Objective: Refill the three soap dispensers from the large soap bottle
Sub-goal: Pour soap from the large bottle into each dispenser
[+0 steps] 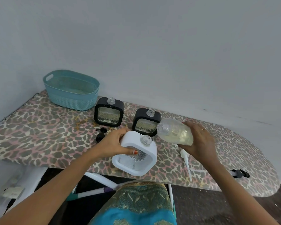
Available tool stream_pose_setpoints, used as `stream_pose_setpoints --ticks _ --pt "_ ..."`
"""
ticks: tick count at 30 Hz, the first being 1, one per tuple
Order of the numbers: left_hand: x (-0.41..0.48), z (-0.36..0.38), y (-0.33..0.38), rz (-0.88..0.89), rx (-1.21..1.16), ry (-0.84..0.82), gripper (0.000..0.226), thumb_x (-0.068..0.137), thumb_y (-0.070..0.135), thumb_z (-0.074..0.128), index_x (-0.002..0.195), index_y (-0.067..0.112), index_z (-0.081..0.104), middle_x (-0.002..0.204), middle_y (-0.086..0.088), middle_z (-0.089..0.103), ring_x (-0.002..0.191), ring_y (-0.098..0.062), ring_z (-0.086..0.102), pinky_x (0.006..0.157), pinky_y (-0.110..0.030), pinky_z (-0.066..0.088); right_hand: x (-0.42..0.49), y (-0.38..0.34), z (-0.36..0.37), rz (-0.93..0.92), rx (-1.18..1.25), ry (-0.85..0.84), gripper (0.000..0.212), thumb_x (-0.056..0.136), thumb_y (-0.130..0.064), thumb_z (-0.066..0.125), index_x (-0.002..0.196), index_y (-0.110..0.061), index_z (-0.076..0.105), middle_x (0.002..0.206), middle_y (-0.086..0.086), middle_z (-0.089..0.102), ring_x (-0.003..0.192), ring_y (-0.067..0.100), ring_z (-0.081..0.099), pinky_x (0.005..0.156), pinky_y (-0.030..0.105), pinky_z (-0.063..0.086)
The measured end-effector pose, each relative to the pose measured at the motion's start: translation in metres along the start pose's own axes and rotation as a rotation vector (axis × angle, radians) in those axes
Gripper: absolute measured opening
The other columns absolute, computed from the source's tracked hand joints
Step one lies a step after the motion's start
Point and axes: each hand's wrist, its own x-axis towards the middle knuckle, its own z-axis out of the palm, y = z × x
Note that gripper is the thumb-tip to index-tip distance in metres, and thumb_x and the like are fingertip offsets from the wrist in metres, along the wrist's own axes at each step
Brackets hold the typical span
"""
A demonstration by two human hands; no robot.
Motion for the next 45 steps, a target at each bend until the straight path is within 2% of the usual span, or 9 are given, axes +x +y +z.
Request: stream_pose_setpoints --ticks 2,5,11,15,19,22,27,35,45 --pt "0.001 0.001 -0.001 -0.001 0.012 -0.004 0.074 0.046 0.050 0.079 0.108 0.015 0.059 0.099 -0.004 0.067 0.092 -0.017 0.065 0.083 -0.043 0.054 0.000 0.002 0.001 -0.052 -0.042 -0.011 0.055 0.066 -0.051 0.055 0.104 -0.012 0.048 0.085 0.010 0.071 0.067 0.026 0.068 0.053 0.026 0.050" --pt "0.002 0.003 -0.001 0.005 0.029 0.002 0.074 0.046 0.052 0.078 0.107 0.016 0.060 0.099 -0.002 0.066 0.092 -0.016 0.064 0.083 -0.043 0.053 -0.001 0.007 0.003 -0.101 -0.096 -0.038 0.053 0.066 -0.049 0.059 0.104 -0.014 0.049 0.088 0.007 0.072 0.070 0.025 0.068 0.057 0.026 0.050" --pt "0.006 0.006 0.000 0.028 0.048 0.004 0.073 0.047 0.054 0.076 0.107 0.017 0.060 0.100 -0.001 0.065 0.093 -0.017 0.063 0.084 -0.043 0.052 -0.001 0.014 0.006 -0.157 -0.149 -0.067 0.073 0.049 -0.033 0.090 0.106 -0.013 0.048 0.089 0.007 0.072 0.073 0.026 0.068 0.060 0.030 0.052" --pt "0.007 0.008 -0.001 0.026 0.039 -0.004 0.071 0.047 0.053 0.076 0.107 0.018 0.059 0.100 0.000 0.065 0.093 -0.015 0.063 0.084 -0.042 0.053 0.001 0.016 0.004 -0.208 -0.186 -0.051 0.055 0.067 -0.045 0.069 0.107 -0.013 0.049 0.090 0.005 0.072 0.074 0.025 0.068 0.063 0.029 0.051" --pt "0.009 0.010 -0.003 0.018 0.031 -0.006 0.071 0.048 0.052 0.077 0.109 0.019 0.059 0.102 0.001 0.065 0.095 -0.015 0.063 0.085 -0.043 0.053 0.003 0.019 0.004 -0.243 -0.200 -0.071 0.069 0.054 -0.036 0.087 0.107 -0.012 0.050 0.092 0.006 0.072 0.076 0.026 0.068 0.065 0.030 0.051" --pt "0.009 0.010 -0.002 0.011 0.019 -0.008 0.072 0.047 0.052 0.077 0.110 0.022 0.059 0.103 0.003 0.066 0.095 -0.013 0.064 0.086 -0.042 0.053 0.005 0.019 0.003 -0.274 -0.207 -0.058 0.064 0.058 -0.036 0.083 0.107 -0.013 0.050 0.092 0.006 0.072 0.077 0.025 0.068 0.064 0.031 0.052" --pt "0.010 0.011 -0.002 0.010 -0.001 -0.003 0.070 0.047 0.052 0.077 0.108 0.020 0.059 0.101 0.002 0.066 0.093 -0.014 0.064 0.085 -0.042 0.053 0.008 0.019 0.002 -0.303 -0.222 -0.073 0.075 0.044 -0.024 0.092 0.106 -0.012 0.050 0.090 0.006 0.072 0.075 0.025 0.068 0.064 0.031 0.052" --pt "0.012 0.014 -0.002 0.021 -0.011 0.013 0.068 0.047 0.050 0.078 0.104 0.017 0.060 0.097 0.000 0.067 0.090 -0.016 0.065 0.082 -0.042 0.054 0.011 0.022 0.002 -0.333 -0.242 -0.105 0.077 0.040 -0.017 0.092 0.105 -0.012 0.051 0.092 0.006 0.072 0.078 0.024 0.069 0.067 0.031 0.052" --pt "0.012 0.017 -0.004 0.015 -0.004 0.017 0.071 0.048 0.050 0.078 0.108 0.018 0.059 0.100 0.001 0.067 0.092 -0.015 0.064 0.083 -0.043 0.054 0.012 0.024 -0.002 -0.353 -0.246 -0.094 0.069 0.048 -0.019 0.090 0.105 -0.010 0.052 0.092 0.008 0.072 0.078 0.026 0.069 0.068 0.034 0.053"
